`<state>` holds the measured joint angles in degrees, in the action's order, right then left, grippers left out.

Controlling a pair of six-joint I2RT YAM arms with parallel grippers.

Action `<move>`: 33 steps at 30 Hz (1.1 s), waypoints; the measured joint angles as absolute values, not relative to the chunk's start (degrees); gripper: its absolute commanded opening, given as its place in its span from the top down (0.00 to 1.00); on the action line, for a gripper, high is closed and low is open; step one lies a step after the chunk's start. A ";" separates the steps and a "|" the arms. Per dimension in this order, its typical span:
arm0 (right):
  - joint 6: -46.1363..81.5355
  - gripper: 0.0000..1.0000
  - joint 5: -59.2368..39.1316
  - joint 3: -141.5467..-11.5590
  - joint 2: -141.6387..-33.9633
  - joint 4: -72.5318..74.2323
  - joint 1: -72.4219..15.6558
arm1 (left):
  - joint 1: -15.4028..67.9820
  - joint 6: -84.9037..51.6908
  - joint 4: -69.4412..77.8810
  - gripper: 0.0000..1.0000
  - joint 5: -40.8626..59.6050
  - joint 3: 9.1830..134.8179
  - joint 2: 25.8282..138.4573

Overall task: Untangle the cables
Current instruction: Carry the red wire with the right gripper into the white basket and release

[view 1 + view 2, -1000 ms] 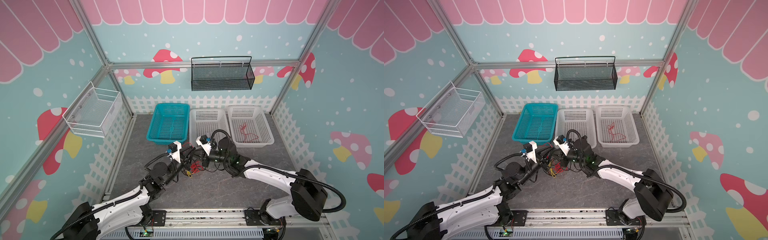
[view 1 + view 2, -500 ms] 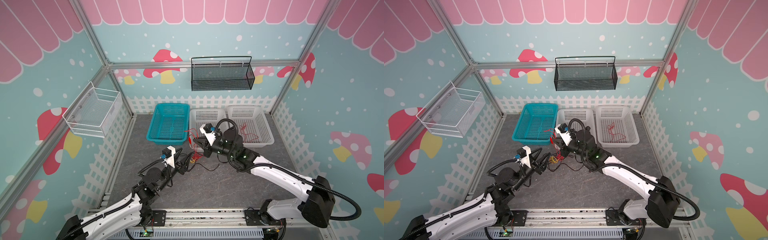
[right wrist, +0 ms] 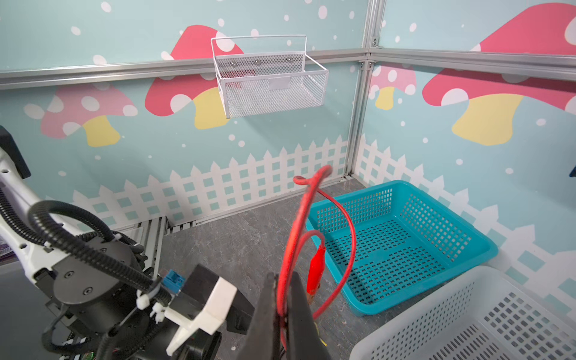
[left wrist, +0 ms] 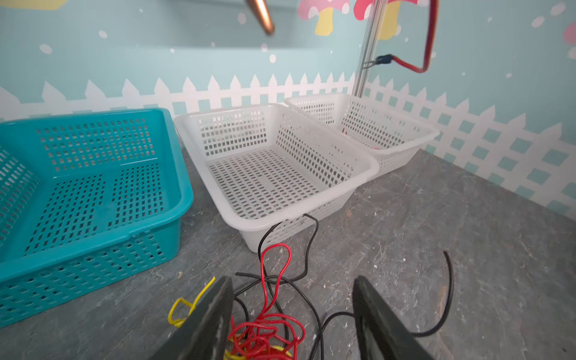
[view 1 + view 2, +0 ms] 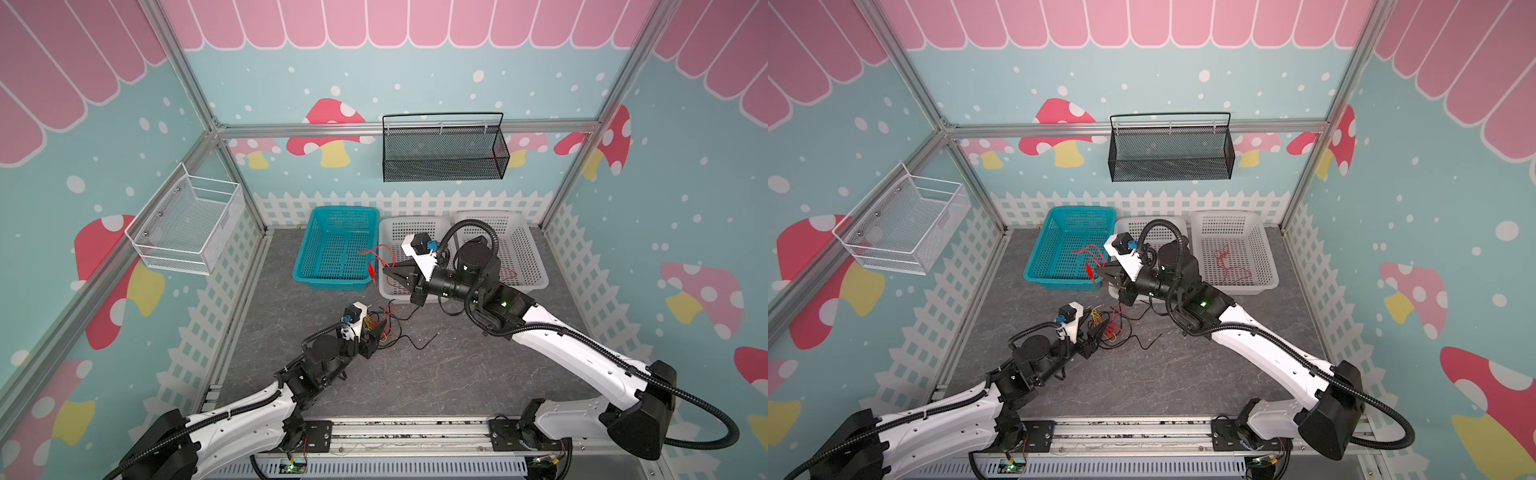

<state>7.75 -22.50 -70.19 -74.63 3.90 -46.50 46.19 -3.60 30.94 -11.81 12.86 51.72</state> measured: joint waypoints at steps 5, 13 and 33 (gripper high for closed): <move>7.73 1.00 -20.08 -70.26 -74.46 3.40 -46.50 | 46.19 -3.53 32.08 0.40 -12.08 12.86 53.39; 6.76 1.00 -11.92 -71.46 -78.11 2.55 -45.45 | 46.19 -5.41 32.93 0.40 -12.88 12.84 51.66; 9.34 0.95 -10.98 -87.42 -106.10 1.21 -29.08 | 46.19 -9.26 28.67 0.40 -15.88 11.97 48.10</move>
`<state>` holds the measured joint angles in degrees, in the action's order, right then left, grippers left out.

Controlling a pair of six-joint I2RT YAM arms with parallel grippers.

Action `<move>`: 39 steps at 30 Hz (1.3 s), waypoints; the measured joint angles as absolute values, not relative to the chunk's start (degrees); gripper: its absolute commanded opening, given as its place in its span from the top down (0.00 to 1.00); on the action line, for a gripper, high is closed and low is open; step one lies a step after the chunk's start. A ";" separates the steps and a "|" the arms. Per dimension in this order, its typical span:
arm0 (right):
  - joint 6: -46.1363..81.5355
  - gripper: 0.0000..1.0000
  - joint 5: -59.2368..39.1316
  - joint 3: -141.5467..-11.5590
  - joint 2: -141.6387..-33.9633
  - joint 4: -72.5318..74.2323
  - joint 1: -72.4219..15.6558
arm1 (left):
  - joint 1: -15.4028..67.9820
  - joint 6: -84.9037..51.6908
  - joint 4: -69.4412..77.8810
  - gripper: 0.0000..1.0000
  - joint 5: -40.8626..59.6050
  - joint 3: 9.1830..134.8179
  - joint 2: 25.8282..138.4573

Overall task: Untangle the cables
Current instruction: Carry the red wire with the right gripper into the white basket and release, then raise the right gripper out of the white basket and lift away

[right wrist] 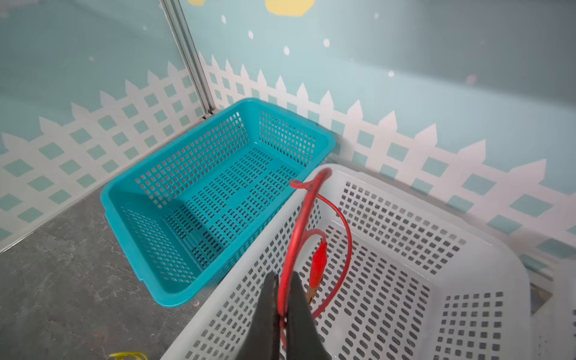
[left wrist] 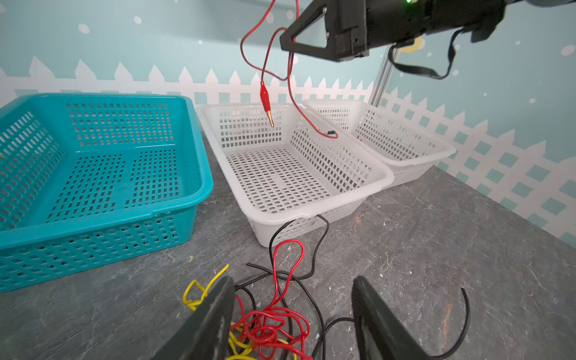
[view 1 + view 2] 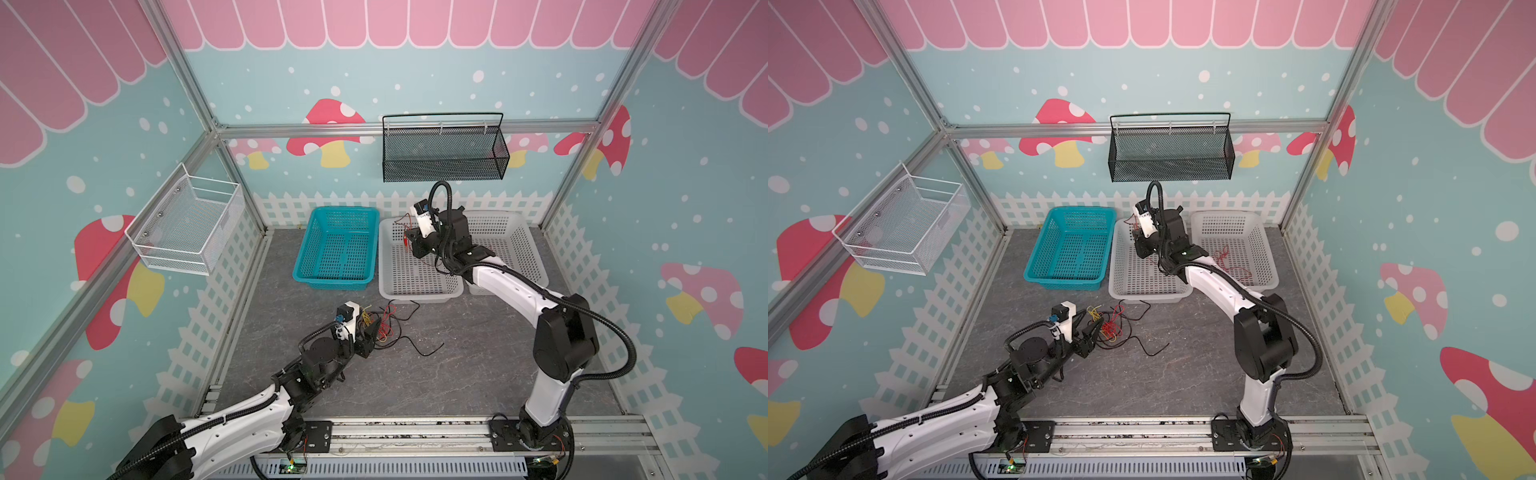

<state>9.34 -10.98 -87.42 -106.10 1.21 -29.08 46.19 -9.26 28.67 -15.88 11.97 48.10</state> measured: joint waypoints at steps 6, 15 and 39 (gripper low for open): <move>10.61 0.63 -9.87 -88.27 -112.18 -0.14 -28.80 | 46.19 -9.85 28.45 0.40 -16.14 11.94 48.07; 10.81 0.41 -8.86 -88.58 -112.36 -1.43 -28.08 | 46.19 -10.31 28.27 0.40 -16.58 11.90 48.23; 8.51 0.21 -16.38 -89.03 -116.90 -2.17 -27.83 | 46.19 -10.31 28.05 0.40 -19.51 11.68 48.56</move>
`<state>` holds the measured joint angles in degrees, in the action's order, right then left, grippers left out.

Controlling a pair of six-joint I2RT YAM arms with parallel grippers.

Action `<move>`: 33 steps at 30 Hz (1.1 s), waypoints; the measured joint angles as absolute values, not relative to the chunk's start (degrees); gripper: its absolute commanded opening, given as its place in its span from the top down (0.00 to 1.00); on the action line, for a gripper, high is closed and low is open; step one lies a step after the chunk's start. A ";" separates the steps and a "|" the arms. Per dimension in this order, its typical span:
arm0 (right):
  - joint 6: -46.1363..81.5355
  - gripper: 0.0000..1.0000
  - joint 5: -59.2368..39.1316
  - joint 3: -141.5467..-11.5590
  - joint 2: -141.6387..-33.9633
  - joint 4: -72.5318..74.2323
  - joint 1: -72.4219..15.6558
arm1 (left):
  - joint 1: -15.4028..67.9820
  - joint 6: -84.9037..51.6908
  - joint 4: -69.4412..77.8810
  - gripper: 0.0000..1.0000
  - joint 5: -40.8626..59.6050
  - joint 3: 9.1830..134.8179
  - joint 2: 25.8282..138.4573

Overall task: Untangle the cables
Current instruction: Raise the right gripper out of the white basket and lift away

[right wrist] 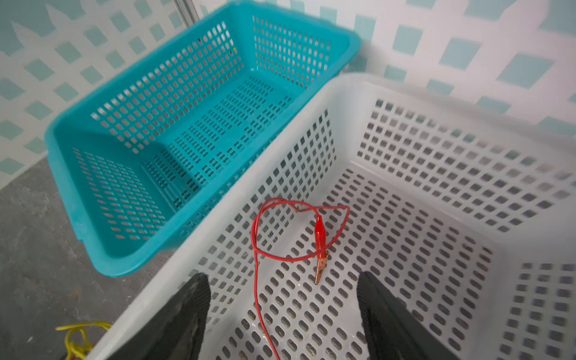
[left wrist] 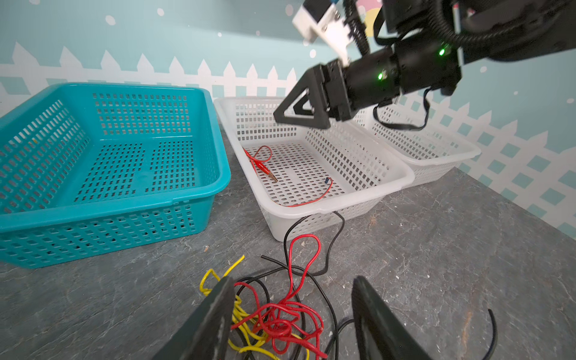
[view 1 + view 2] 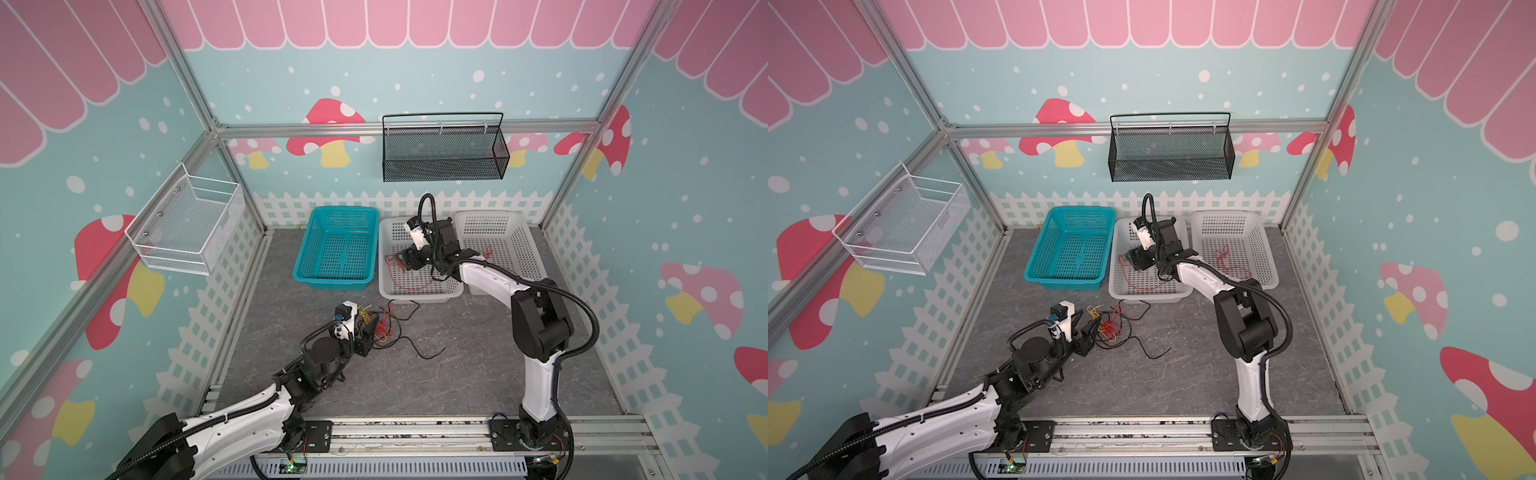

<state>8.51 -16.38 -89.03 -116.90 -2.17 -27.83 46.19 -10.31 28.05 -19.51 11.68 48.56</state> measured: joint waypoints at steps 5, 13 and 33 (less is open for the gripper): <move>7.51 0.18 -17.34 -91.46 -122.43 -3.99 -27.90 | 46.19 -10.28 27.83 0.40 -19.99 11.29 47.97; 5.34 0.18 -17.34 -100.84 -128.97 -5.67 -28.60 | 46.13 -10.28 26.35 0.40 -20.53 10.90 46.06; 4.49 1.00 -14.37 -107.07 -135.61 -9.26 -28.99 | 45.80 -10.31 23.33 0.40 -21.52 10.15 42.63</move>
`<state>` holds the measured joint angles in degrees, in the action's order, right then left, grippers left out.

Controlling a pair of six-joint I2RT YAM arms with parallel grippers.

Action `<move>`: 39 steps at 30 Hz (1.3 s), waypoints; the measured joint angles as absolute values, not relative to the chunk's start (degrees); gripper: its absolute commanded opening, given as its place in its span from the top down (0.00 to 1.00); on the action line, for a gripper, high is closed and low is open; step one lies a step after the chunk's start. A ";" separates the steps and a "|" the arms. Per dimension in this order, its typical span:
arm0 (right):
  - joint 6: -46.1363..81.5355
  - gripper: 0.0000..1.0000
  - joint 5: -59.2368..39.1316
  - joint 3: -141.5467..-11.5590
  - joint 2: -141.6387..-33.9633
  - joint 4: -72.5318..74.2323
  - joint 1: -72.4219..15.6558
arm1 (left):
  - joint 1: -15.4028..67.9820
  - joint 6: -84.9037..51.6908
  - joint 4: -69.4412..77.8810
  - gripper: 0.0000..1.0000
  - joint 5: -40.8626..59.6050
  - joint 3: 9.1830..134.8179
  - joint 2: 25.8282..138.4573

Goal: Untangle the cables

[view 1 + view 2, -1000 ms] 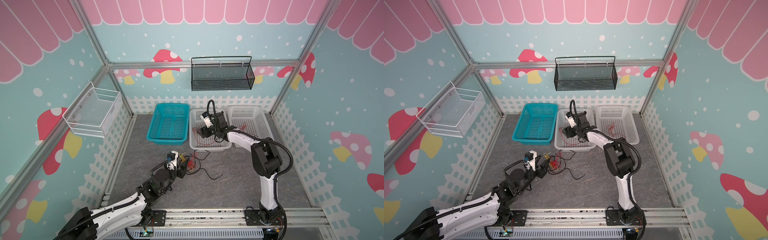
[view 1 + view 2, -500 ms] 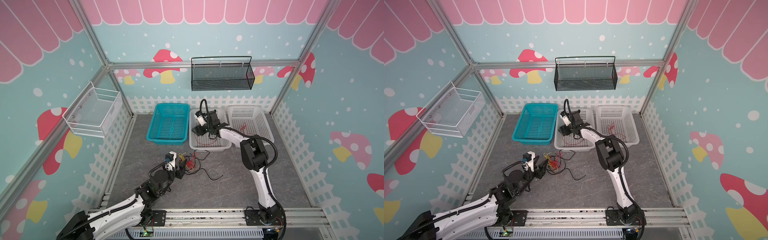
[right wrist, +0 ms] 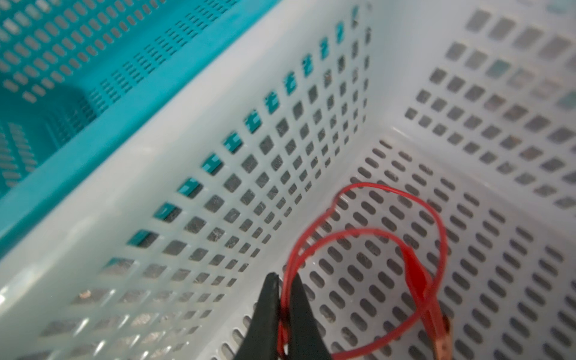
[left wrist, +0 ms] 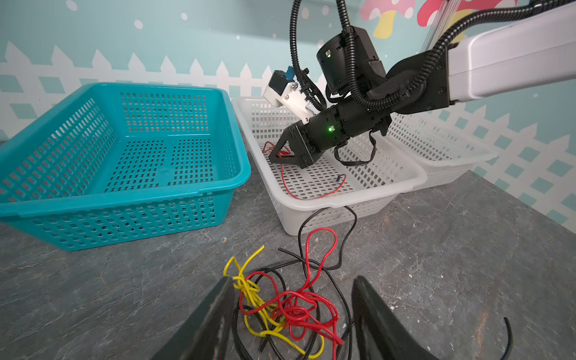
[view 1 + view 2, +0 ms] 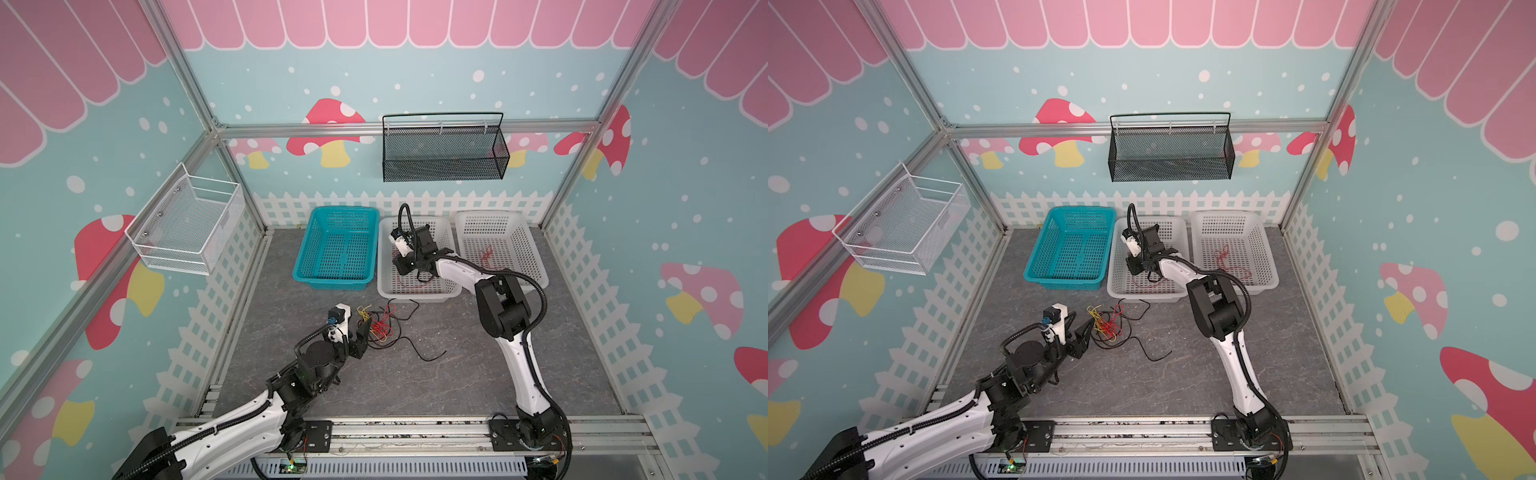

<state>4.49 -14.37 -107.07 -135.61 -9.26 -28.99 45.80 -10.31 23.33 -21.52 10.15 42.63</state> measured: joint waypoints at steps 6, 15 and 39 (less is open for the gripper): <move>4.01 1.00 -12.69 -106.80 -135.06 -9.26 -28.97 | 45.76 -10.31 23.35 0.40 -21.52 10.15 42.65; 3.20 1.00 -7.01 -100.18 -118.02 -8.73 -28.82 | 45.76 -10.35 23.88 0.40 -21.52 10.13 44.25; 4.73 0.97 7.70 -75.31 -92.20 -6.57 -11.97 | 45.60 -10.55 25.15 0.40 -21.41 9.87 44.95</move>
<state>4.73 7.70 -75.31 -92.20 -6.57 -11.97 45.60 -10.55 25.15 -21.41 9.87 44.95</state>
